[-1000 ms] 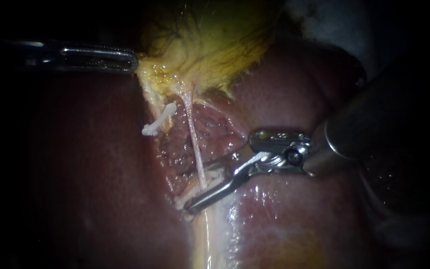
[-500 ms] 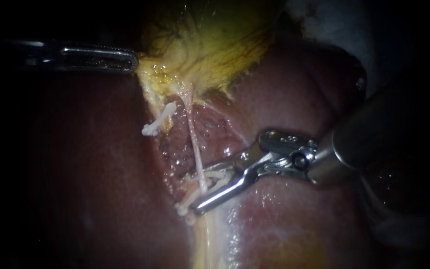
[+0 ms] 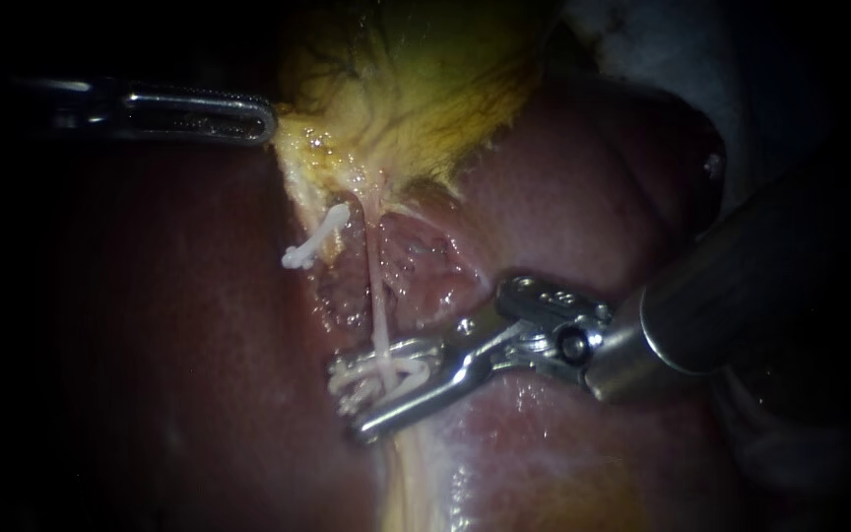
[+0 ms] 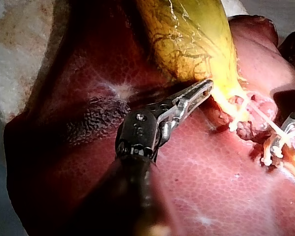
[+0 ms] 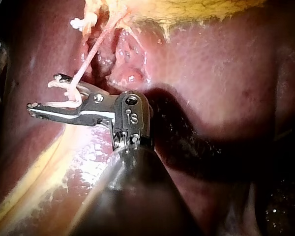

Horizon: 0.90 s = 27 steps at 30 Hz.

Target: Clipping first clip right tube

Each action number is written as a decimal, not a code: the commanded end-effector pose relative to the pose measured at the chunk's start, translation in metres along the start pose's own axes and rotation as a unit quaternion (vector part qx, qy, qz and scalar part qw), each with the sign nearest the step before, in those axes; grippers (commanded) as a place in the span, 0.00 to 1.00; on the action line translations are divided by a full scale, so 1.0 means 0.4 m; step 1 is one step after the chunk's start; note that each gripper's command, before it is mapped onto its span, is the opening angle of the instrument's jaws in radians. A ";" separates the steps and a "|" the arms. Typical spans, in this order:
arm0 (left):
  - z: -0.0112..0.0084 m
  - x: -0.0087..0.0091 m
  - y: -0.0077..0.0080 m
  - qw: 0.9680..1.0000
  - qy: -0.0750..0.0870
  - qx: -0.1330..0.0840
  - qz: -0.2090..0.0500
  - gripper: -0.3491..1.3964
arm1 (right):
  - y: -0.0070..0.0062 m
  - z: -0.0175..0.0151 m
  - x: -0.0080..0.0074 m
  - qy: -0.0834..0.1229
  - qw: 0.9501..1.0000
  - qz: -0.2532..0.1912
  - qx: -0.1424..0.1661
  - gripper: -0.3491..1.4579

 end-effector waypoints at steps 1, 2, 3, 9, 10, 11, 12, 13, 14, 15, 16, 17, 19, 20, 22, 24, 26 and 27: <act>0.0001 0.0000 -0.0001 1.000 -0.001 0.001 0.000 0.00 | 0.0003 -0.0002 -0.0001 -0.001 1.000 0.000 0.001 0.52; 0.0003 0.0001 -0.0001 1.000 -0.001 0.001 0.000 0.00 | 0.0004 -0.0004 0.0000 -0.001 1.000 0.000 0.000 0.51; 0.0005 0.0002 -0.0002 1.000 -0.001 0.000 0.000 0.00 | 0.0006 -0.0008 0.0000 -0.002 1.000 0.000 0.001 0.51; 0.0004 0.0003 -0.0002 1.000 0.001 0.002 0.000 0.00 | 0.0006 -0.0025 -0.0010 -0.016 1.000 -0.002 0.011 0.49; 0.0004 0.0003 -0.0002 1.000 0.001 0.002 0.000 0.00 | 0.0007 -0.0025 -0.0012 -0.022 1.000 -0.003 0.017 0.49; 0.0004 0.0003 -0.0002 1.000 0.001 0.002 0.000 0.00 | 0.0007 -0.0025 -0.0015 -0.032 0.999 -0.004 0.026 0.48; 0.0004 0.0003 -0.0002 1.000 0.001 0.002 0.000 0.00 | 0.0007 -0.0025 -0.0018 -0.038 0.999 -0.004 0.032 0.48; 0.0004 0.0003 -0.0002 1.000 0.001 0.002 0.000 0.00 | 0.0007 -0.0025 -0.0022 -0.045 0.998 -0.005 0.038 0.48; 0.0004 0.0003 -0.0002 1.000 0.001 0.002 0.000 0.00 | 0.0007 -0.0025 -0.0027 -0.049 0.998 -0.005 0.042 0.48; 0.0003 0.0003 -0.0003 1.000 0.001 0.002 0.000 0.00 | 0.0007 -0.0025 -0.0030 -0.050 0.998 -0.005 0.043 0.48; 0.0003 0.0003 -0.0003 1.000 0.001 0.002 0.000 0.00 | 0.0007 -0.0025 -0.0032 -0.051 0.998 -0.005 0.044 0.47; 0.0003 0.0003 -0.0003 1.000 0.001 0.002 0.000 0.00 | 0.0007 -0.0024 -0.0034 -0.053 0.998 -0.005 0.045 0.47; 0.0003 0.0003 -0.0002 1.000 0.001 0.002 0.000 0.00 | 0.0008 -0.0022 -0.0033 -0.054 0.997 -0.005 0.046 0.45; 0.0003 0.0003 -0.0002 1.000 0.001 0.002 0.000 0.00 | 0.0009 -0.0021 -0.0031 -0.054 0.997 -0.005 0.046 0.45; 0.0003 0.0003 -0.0002 1.000 0.001 0.002 0.000 0.00 | 0.0011 -0.0019 -0.0028 -0.053 0.998 -0.005 0.046 0.42; 0.0003 0.0003 -0.0002 1.000 0.001 0.002 0.000 0.00 | 0.0012 -0.0018 -0.0025 -0.052 0.998 -0.005 0.045 0.38; 0.0003 0.0003 -0.0002 1.000 0.001 0.002 0.000 0.00 | 0.0014 -0.0017 -0.0021 -0.052 0.998 -0.005 0.044 0.34; 0.0003 0.0003 -0.0002 1.000 0.001 0.002 0.000 0.00 | 0.0015 -0.0016 -0.0018 -0.051 0.998 -0.004 0.044 0.31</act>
